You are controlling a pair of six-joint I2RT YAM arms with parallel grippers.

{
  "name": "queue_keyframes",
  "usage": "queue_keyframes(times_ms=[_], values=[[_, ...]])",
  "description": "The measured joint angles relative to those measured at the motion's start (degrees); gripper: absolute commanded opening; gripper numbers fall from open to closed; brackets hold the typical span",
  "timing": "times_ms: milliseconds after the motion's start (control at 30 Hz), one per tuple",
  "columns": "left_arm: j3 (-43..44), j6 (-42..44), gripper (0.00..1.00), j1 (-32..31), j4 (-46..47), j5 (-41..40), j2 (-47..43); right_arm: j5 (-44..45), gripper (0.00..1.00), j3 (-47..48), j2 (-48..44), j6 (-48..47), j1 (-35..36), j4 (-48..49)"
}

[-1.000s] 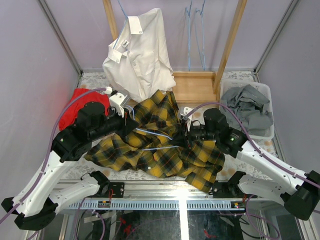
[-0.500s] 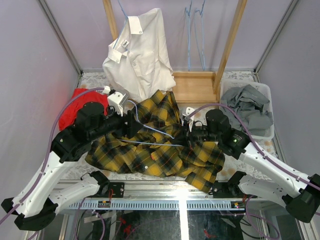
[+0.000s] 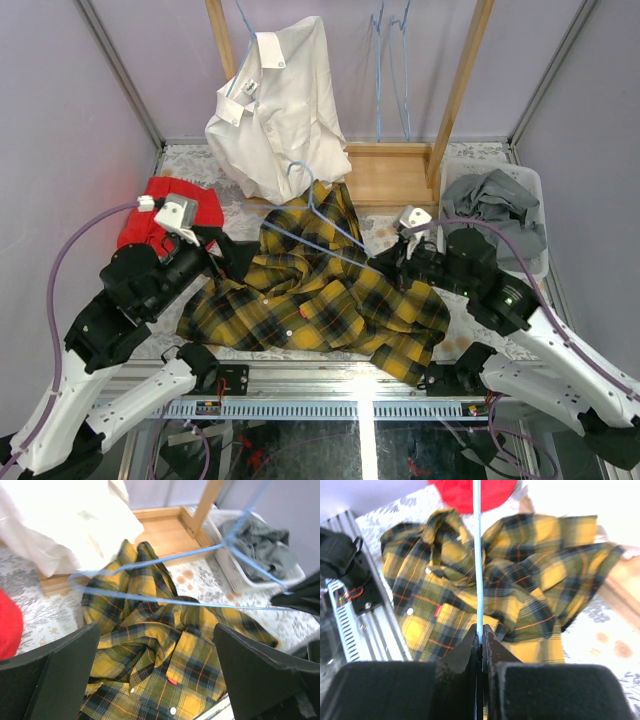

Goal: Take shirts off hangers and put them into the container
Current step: Remove the shirt from the hanger, then place the hanger at the clothesline.

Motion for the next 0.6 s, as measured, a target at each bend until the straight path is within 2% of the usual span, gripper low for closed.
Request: queue_keyframes(times_ms=[233, 400, 600], values=[[-0.6, -5.2, 1.00, 0.0, -0.7, -13.6, 1.3, 12.5, 0.00, -2.5, -10.8, 1.1, 0.0, 4.5], [-2.2, -7.5, 1.00, 0.0, -1.4, -15.9, 3.9, 21.6, 0.00, -3.9, -14.9, 2.6, 0.0, 7.8], [-3.3, -8.6, 1.00, 0.0, -2.2, -16.8, 6.9, 27.8, 0.00, -3.8, -13.4, 4.7, 0.0, 8.7]])
